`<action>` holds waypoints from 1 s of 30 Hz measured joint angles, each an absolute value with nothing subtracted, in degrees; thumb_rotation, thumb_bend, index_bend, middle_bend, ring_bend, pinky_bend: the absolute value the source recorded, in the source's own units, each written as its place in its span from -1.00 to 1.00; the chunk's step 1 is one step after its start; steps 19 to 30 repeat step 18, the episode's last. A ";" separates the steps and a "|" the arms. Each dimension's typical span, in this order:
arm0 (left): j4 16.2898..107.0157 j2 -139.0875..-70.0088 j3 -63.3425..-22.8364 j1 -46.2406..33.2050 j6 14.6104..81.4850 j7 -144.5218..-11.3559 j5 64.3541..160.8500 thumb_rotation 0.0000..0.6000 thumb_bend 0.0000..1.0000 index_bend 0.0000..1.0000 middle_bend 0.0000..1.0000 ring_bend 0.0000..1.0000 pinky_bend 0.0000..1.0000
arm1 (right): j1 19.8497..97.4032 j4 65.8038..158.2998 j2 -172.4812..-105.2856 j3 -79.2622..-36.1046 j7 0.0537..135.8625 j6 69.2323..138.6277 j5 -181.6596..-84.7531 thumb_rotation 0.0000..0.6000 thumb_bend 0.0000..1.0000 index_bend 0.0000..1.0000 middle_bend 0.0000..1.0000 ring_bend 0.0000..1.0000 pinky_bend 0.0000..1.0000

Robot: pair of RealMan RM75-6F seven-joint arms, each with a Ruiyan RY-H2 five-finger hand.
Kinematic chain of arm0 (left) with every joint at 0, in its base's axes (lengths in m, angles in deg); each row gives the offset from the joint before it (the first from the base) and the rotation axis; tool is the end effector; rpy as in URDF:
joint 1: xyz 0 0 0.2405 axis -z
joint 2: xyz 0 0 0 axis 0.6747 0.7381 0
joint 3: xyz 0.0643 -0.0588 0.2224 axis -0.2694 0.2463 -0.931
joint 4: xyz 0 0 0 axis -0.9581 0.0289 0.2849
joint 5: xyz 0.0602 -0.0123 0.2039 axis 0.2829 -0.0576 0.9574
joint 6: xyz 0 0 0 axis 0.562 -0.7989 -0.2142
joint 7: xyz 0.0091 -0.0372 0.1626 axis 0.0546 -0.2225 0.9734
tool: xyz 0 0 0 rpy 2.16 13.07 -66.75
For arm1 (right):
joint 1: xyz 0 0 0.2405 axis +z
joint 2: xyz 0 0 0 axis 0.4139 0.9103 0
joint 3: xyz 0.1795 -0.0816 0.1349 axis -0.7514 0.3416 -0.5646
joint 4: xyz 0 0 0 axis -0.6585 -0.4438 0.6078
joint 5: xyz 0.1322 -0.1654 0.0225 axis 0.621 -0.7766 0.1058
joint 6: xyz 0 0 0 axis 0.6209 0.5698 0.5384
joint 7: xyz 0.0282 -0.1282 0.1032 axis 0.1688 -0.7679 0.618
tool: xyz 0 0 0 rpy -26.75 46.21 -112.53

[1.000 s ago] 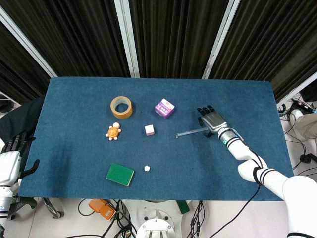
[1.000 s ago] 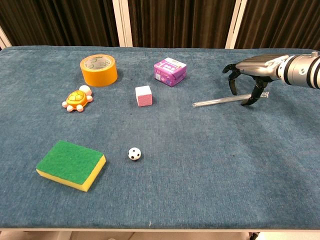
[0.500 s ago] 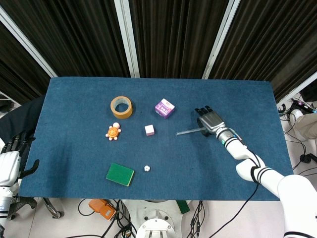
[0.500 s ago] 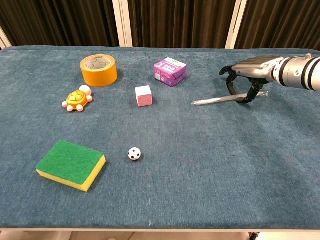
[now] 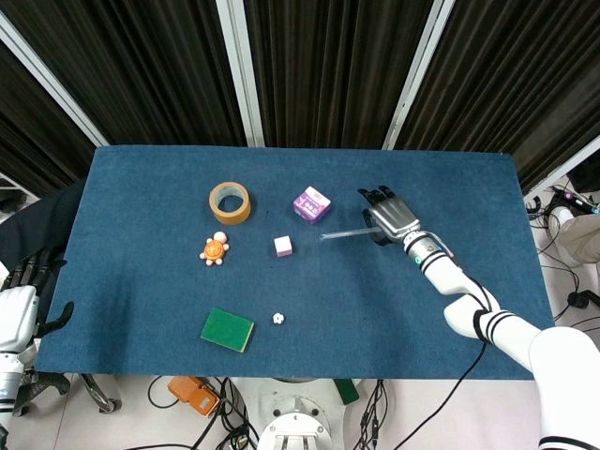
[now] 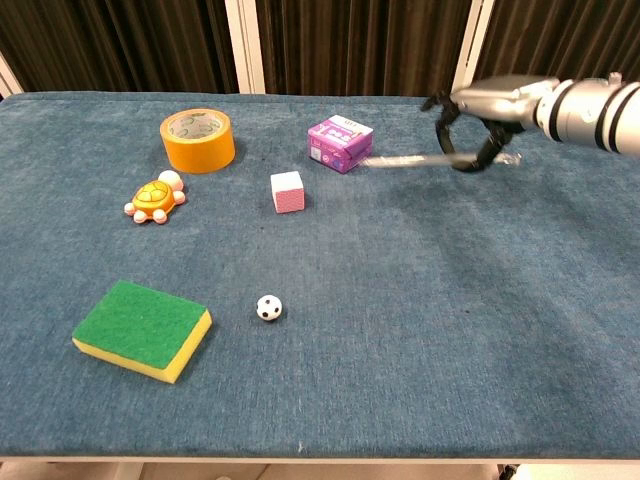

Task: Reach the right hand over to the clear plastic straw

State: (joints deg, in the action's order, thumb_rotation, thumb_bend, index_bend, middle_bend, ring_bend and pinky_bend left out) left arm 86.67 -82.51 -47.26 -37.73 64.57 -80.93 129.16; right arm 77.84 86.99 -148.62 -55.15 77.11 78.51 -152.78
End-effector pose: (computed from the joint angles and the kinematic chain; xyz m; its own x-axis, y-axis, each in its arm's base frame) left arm -0.3075 0.2036 0.1558 0.2948 0.0542 0.9540 0.9451 0.1307 -0.2995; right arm -0.1654 -0.4507 -0.0192 0.6027 -0.2675 0.7518 -0.7663 -0.4567 0.4519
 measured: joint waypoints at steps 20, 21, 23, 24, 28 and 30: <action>86.72 -82.44 -47.36 -37.77 64.55 -80.58 129.17 1.00 -0.25 -0.63 -1.00 -0.96 -0.75 | 83.39 105.74 -138.22 -63.73 66.43 81.41 -147.67 1.00 0.21 0.43 -0.78 -0.65 -0.76; 86.72 -82.44 -47.36 -37.77 64.55 -80.58 129.17 1.00 -0.25 -0.63 -1.00 -0.96 -0.75 | 83.39 105.74 -138.22 -63.73 66.43 81.41 -147.67 1.00 0.21 0.43 -0.78 -0.65 -0.76; 86.72 -82.44 -47.36 -37.77 64.55 -80.58 129.17 1.00 -0.25 -0.63 -1.00 -0.96 -0.75 | 83.39 105.74 -138.22 -63.73 66.43 81.41 -147.67 1.00 0.21 0.43 -0.78 -0.65 -0.76; 86.72 -82.44 -47.36 -37.77 64.55 -80.58 129.17 1.00 -0.25 -0.63 -1.00 -0.96 -0.75 | 83.39 105.74 -138.22 -63.73 66.43 81.41 -147.67 1.00 0.21 0.43 -0.78 -0.65 -0.76; 86.72 -82.44 -47.36 -37.77 64.55 -80.58 129.17 1.00 -0.25 -0.63 -1.00 -0.96 -0.75 | 83.39 105.74 -138.22 -63.73 66.43 81.41 -147.67 1.00 0.21 0.43 -0.78 -0.65 -0.76; 86.72 -82.44 -47.36 -37.77 64.55 -80.58 129.17 1.00 -0.25 -0.63 -1.00 -0.96 -0.75 | 83.39 105.74 -138.22 -63.73 66.43 81.41 -147.67 1.00 0.21 0.43 -0.78 -0.65 -0.76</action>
